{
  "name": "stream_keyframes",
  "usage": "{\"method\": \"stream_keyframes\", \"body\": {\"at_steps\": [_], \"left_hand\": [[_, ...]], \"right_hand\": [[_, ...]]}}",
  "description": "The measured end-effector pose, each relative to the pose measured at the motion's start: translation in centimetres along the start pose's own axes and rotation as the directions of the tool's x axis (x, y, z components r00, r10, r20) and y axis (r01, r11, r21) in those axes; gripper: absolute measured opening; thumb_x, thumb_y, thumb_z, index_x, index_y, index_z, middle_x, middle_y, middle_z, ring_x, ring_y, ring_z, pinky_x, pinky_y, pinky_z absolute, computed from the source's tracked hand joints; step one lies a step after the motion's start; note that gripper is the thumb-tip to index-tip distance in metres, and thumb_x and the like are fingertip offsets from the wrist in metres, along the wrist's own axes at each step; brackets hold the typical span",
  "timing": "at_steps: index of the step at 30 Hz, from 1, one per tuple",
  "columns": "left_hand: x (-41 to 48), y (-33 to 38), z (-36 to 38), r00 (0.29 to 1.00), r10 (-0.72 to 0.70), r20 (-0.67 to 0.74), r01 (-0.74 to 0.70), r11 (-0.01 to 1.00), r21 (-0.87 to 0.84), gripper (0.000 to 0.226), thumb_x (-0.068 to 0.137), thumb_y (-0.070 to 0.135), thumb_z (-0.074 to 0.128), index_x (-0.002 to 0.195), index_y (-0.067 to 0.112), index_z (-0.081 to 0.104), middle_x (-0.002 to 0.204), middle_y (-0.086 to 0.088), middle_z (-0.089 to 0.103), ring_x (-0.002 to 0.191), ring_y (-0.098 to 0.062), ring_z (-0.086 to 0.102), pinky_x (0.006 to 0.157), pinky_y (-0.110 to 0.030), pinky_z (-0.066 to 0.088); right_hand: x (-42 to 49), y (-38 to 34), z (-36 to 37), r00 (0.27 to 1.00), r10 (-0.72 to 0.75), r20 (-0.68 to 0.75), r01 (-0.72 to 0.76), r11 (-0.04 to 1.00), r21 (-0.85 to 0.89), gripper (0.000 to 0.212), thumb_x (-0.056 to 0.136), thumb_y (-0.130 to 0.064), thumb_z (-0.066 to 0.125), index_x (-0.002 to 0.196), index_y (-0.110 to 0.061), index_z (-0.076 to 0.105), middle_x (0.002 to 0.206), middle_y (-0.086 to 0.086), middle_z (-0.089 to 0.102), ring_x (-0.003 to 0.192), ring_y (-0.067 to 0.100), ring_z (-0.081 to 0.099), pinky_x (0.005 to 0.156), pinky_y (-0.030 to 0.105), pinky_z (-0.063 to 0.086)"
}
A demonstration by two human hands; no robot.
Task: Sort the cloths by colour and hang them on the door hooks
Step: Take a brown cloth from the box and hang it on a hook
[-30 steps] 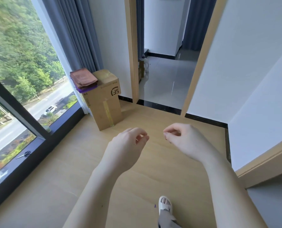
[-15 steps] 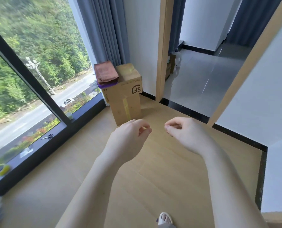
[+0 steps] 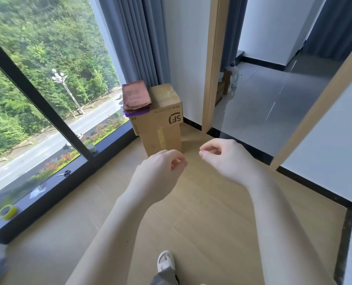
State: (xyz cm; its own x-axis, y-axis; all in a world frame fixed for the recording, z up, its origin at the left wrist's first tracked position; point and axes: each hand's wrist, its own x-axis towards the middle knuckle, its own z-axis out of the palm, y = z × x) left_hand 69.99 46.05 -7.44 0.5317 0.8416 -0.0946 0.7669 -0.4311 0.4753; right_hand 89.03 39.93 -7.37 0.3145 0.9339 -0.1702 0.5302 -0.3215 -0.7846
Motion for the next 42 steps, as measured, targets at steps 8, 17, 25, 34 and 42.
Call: {"method": "stream_keyframes", "body": {"at_steps": [8,17,25,34,42], "left_hand": [[6.9,-3.1,-1.5,1.0,0.012,-0.004,-0.012,0.999,-0.031,0.02,0.103,0.046,0.047,0.112,0.04,0.064,0.107,0.017,0.061,0.102,-0.013,0.059,0.089,-0.037,0.052],[15.8,-8.9,-6.2,1.0,0.02,-0.002,-0.02,0.999,-0.044,0.023,0.103,0.048,0.047,0.115,0.037,0.064,0.109,0.015,0.062,0.102,-0.014,0.06,0.089,-0.039,0.053],[20.9,-13.8,-9.6,0.999,0.035,0.015,-0.034,0.999,-0.027,0.025,0.103,0.049,0.047,0.119,0.038,0.063,0.114,0.015,0.063,0.105,-0.015,0.06,0.092,-0.037,0.053],[25.3,-16.8,-11.2,0.999,0.029,0.015,-0.028,0.997,-0.068,0.025,0.103,0.048,0.047,0.12,0.038,0.063,0.118,0.015,0.064,0.106,-0.015,0.06,0.092,-0.039,0.052],[30.5,-18.0,-11.0,1.0,-0.022,0.016,0.023,0.998,-0.06,0.025,0.103,0.05,0.047,0.121,0.04,0.062,0.115,0.017,0.065,0.106,-0.011,0.06,0.092,-0.038,0.052]], "right_hand": [[6.8,-2.2,0.6,1.0,-0.02,-0.011,0.019,0.999,-0.036,0.018,0.099,-0.041,0.06,0.112,-0.034,0.07,0.104,-0.019,0.066,0.099,0.003,0.062,0.074,0.019,0.047],[16.6,-7.7,3.8,0.999,-0.029,-0.013,0.028,0.997,-0.077,0.021,0.101,-0.04,0.06,0.118,-0.032,0.069,0.101,-0.019,0.063,0.098,0.003,0.06,0.071,0.015,0.044],[22.7,-11.8,6.7,1.0,-0.019,-0.008,0.018,0.996,-0.091,0.024,0.101,-0.041,0.059,0.121,-0.031,0.069,0.107,-0.015,0.065,0.104,0.008,0.061,0.072,0.017,0.043],[27.7,-13.7,8.1,1.0,0.01,0.024,-0.007,0.993,-0.116,0.022,0.1,-0.041,0.06,0.118,-0.033,0.069,0.113,-0.013,0.068,0.104,0.008,0.062,0.076,0.024,0.048],[34.0,-13.8,7.6,0.997,0.0,0.078,0.01,0.992,-0.128,0.021,0.099,-0.042,0.06,0.117,-0.034,0.069,0.109,-0.016,0.067,0.103,0.007,0.062,0.081,0.026,0.05]]}}
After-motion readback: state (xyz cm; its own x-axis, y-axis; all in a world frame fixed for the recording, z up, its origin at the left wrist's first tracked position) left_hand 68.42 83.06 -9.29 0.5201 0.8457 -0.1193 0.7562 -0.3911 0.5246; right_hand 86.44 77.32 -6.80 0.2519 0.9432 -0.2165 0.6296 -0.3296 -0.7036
